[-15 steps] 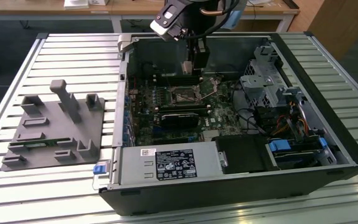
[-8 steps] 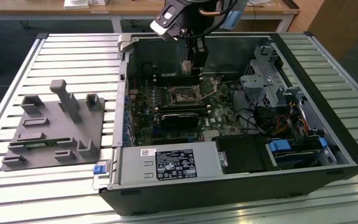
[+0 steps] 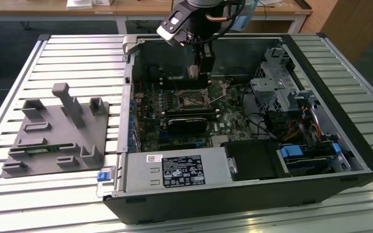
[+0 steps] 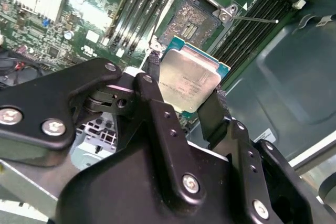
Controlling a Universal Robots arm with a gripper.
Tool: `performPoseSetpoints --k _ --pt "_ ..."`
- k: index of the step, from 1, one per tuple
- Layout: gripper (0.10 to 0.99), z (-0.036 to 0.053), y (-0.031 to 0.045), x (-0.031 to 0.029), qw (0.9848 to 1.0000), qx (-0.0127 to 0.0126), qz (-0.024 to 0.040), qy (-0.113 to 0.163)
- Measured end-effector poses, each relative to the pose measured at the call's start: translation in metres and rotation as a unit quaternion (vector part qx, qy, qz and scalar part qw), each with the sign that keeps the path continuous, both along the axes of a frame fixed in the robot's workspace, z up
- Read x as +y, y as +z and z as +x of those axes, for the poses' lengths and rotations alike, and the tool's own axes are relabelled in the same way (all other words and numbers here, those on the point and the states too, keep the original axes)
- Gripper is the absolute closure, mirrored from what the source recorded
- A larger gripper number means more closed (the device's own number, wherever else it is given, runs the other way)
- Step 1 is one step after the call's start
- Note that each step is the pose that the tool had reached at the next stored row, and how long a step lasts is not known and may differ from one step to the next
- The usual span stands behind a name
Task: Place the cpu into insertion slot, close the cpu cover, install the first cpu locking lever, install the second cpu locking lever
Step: 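Place the cpu into insertion slot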
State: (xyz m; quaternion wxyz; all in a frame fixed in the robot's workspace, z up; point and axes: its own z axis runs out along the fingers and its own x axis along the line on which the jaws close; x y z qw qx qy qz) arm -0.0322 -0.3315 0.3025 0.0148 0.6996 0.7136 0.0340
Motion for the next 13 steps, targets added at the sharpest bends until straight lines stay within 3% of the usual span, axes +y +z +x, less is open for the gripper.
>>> performPoseSetpoints --k 13 --pt "0.545 -0.0009 -0.0173 0.0063 0.9999 -0.0001 -0.0001 0.015"
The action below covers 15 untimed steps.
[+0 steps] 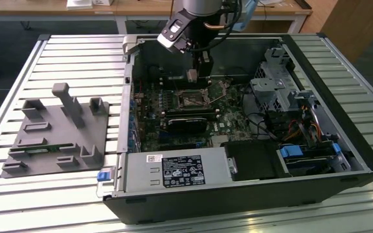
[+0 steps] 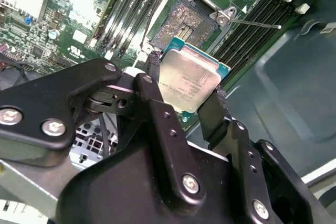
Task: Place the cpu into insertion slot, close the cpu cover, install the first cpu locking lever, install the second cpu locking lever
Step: 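Place the cpu into insertion slot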
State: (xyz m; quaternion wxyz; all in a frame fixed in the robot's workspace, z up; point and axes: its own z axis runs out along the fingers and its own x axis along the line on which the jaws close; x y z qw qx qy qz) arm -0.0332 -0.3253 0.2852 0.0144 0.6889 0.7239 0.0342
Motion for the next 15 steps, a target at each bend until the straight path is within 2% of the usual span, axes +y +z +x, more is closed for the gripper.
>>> performPoseSetpoints --k 4,15 --pt "0.545 0.0 -0.0072 0.002 1.0 0.0 -0.0002 -0.003" --pt "0.545 -0.0004 -0.0261 0.0021 1.0 0.0 -0.0026 -0.005"
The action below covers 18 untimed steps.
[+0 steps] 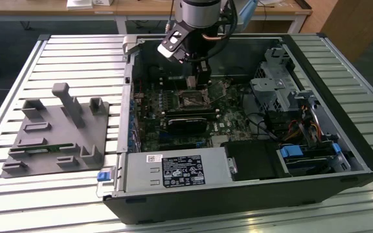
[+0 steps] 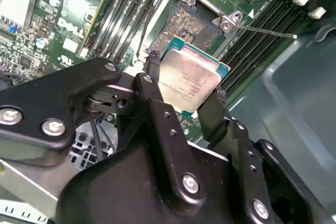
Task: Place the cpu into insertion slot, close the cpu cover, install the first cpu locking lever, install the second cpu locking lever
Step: 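Place the cpu into insertion slot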
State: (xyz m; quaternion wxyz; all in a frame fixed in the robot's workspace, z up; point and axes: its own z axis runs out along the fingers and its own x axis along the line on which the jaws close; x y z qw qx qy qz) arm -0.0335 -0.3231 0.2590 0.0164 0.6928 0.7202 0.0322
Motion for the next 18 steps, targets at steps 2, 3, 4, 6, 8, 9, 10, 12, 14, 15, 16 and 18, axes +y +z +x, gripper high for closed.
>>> performPoseSetpoints --k 2,3,4,6,8,9,10,12,14,15,16,18 --pt "0.545 -0.0001 -0.0005 0.0 1.0 0.0001 -0.0001 0.0" --pt "0.545 -0.0001 -0.0008 0.0 1.0 0.0 -0.0001 0.0" --pt "0.545 -0.0001 -0.0017 0.0 1.0 0.0 0.0 0.0" --pt "0.545 -0.0005 -0.0044 0.0005 1.0 0.0 0.0 0.0" --pt "0.545 -0.0005 -0.0075 0.0013 1.0 0.0 0.0 0.0" --pt "0.545 -0.0006 -0.0093 0.0016 1.0 0.0 -0.0001 0.0" --pt "0.545 -0.0007 -0.0111 0.0018 1.0 0.0001 -0.0004 0.0" --pt "0.545 -0.0012 -0.0144 0.0019 1.0 0.0 -0.0033 0.0" --pt "0.545 -0.0018 -0.0164 0.002 1.0 0.0 -0.0092 0.0" --pt "0.545 -0.0021 -0.0168 0.002 0.9999 -0.0007 -0.0111 0.0" --pt "0.545 -0.0023 -0.0175 0.0021 0.9999 -0.0019 -0.0114 0.0" --pt "0.545 -0.0026 -0.0194 0.0021 0.9999 -0.0029 -0.0114 0.0"
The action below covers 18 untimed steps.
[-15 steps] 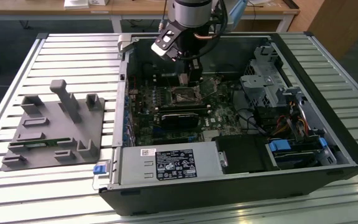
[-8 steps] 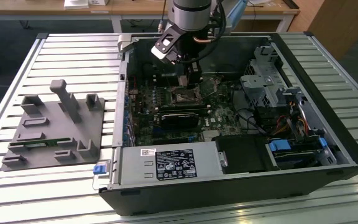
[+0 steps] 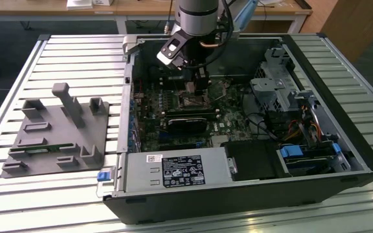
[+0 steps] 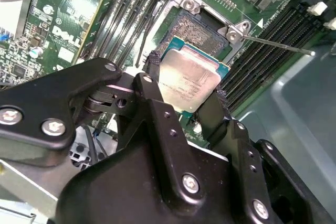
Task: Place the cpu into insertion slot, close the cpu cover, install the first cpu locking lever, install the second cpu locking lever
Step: 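Place the cpu into insertion slot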
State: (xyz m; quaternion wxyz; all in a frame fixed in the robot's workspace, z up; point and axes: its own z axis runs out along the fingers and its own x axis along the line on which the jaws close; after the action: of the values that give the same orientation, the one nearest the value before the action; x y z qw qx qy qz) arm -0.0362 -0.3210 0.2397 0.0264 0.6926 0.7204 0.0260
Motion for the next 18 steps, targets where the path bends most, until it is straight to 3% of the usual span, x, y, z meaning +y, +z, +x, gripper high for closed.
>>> performPoseSetpoints --k 18 --pt "0.545 -0.0006 -0.0196 0.0003 1.0 -0.0008 0.0035 -0.004"
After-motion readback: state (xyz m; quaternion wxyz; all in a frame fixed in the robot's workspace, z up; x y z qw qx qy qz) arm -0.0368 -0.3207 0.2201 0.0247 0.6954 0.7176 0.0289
